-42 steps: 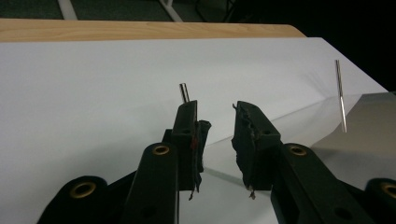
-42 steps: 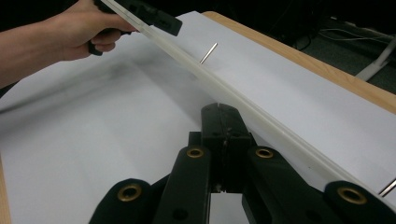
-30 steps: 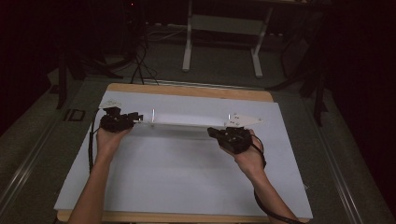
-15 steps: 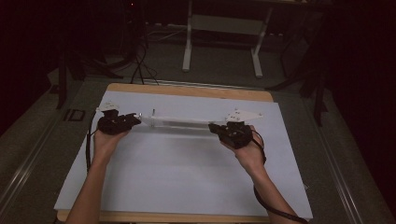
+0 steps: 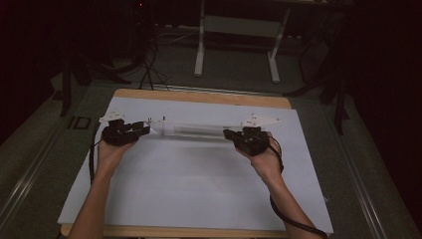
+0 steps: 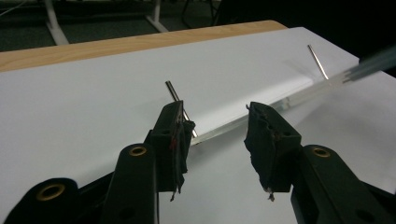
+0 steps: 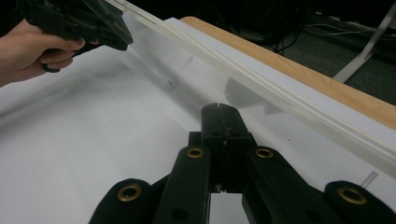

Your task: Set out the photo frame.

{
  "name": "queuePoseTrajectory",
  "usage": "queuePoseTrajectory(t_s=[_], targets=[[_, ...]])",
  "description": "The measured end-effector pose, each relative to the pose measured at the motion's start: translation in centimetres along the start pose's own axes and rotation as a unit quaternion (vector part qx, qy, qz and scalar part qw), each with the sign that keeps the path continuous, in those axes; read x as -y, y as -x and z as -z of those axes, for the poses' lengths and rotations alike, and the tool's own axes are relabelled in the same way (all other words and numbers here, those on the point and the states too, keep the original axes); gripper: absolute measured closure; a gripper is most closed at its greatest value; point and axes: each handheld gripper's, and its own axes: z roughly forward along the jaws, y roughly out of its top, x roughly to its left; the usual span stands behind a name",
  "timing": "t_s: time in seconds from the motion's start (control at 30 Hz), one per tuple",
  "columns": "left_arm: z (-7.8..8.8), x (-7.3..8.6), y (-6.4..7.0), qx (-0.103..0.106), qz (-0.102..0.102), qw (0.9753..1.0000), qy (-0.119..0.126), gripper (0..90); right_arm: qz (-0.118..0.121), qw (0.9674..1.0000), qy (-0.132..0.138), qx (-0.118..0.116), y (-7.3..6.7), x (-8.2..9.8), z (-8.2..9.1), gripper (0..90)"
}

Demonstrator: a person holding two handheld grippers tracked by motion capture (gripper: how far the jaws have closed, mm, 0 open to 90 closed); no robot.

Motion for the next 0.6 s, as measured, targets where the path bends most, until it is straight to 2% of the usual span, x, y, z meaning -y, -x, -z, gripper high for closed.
queuePoseTrajectory(t_s=[0.33,0.47,0.6], targets=[[0.6,0.4,0.4,0.023,-0.024,0.9994,0.007,55.8,-0.003,1.0,0.001,0.003,0.4,-0.1,-0.1,90.0],[0.2,-0.1,1.0,0.036,-0.045,0.9983,0.011,51.7,-0.005,1.0,0.002,0.003,0.5,-0.2,-0.1,90.0],[-0.4,-0.9,2.0,0.037,-0.075,0.9964,0.009,44.9,-0.007,1.0,0.002,0.005,0.7,-0.2,-0.2,90.0]])
